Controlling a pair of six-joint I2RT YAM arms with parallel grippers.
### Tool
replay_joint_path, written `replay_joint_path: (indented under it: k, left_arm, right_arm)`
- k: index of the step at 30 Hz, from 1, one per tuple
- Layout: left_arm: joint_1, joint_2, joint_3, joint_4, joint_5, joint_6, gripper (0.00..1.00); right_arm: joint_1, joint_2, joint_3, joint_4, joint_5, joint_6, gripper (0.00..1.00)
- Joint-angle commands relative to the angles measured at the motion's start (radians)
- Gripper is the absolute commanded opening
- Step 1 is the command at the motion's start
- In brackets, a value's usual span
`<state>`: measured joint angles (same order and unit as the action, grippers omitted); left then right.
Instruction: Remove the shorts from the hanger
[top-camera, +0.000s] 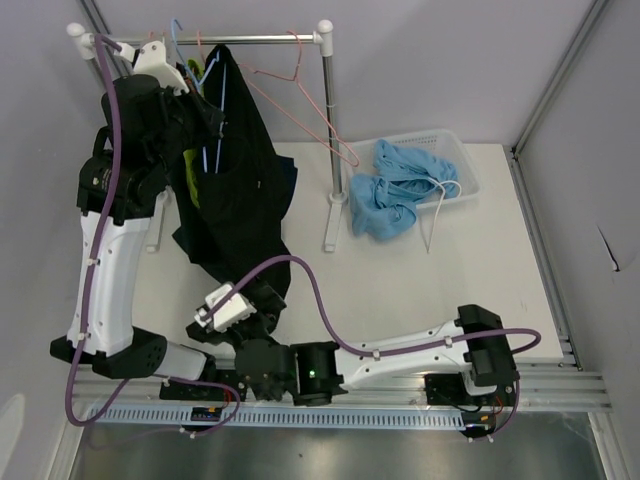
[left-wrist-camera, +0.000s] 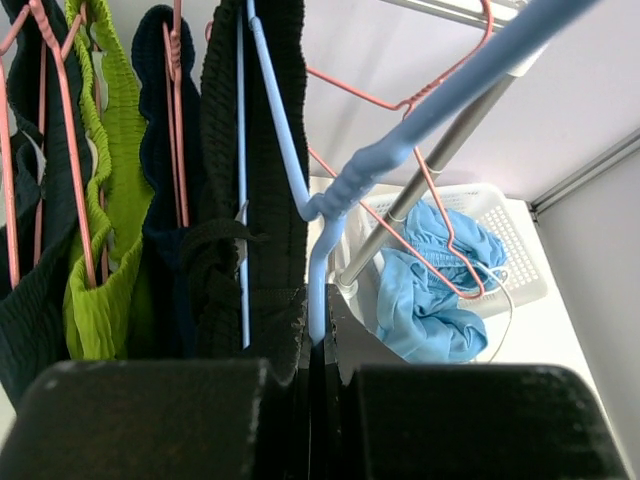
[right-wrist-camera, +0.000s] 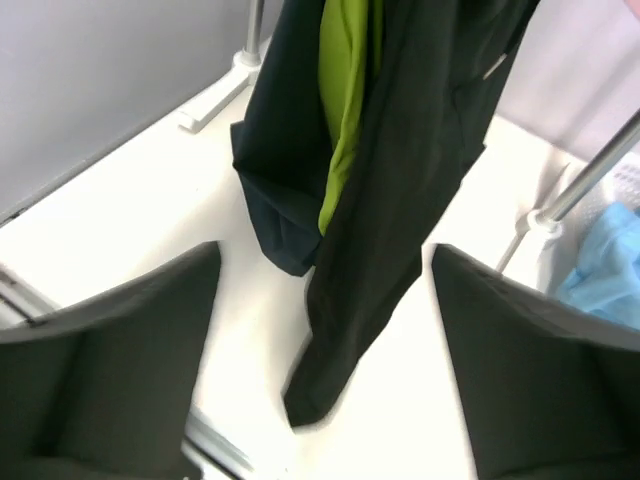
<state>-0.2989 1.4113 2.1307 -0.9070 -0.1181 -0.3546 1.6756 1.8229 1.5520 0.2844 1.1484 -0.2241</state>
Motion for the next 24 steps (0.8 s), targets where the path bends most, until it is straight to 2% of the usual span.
replay_joint_path:
  k: [1,5,10,20,24]
  left_arm:
    - [0.003,-0.046,0.009,0.166,-0.022,0.026,0.00]
    - [0.003,-0.066,-0.037,0.171,-0.009,0.009,0.00]
    - [0.003,-0.084,-0.041,0.168,0.005,-0.004,0.00]
    - [0.003,-0.084,-0.034,0.164,0.052,-0.018,0.00]
    - [0.001,-0.087,-0.038,0.169,0.061,-0.020,0.00]
  right_arm:
    - [0.024,-0.100,-0.001,0.126,0.109,-0.061,0.99]
    - [0.015,-0.125,0.000,0.188,0.087,-0.122,0.99]
    - [-0.062,-0.082,0.037,0.232,0.050,-0.175,0.99]
    - [-0.169,0.038,0.166,0.197,-0.039,-0.086,0.99]
    - [-0.203,0.075,0.235,0.132,-0.061,-0.015,0.99]
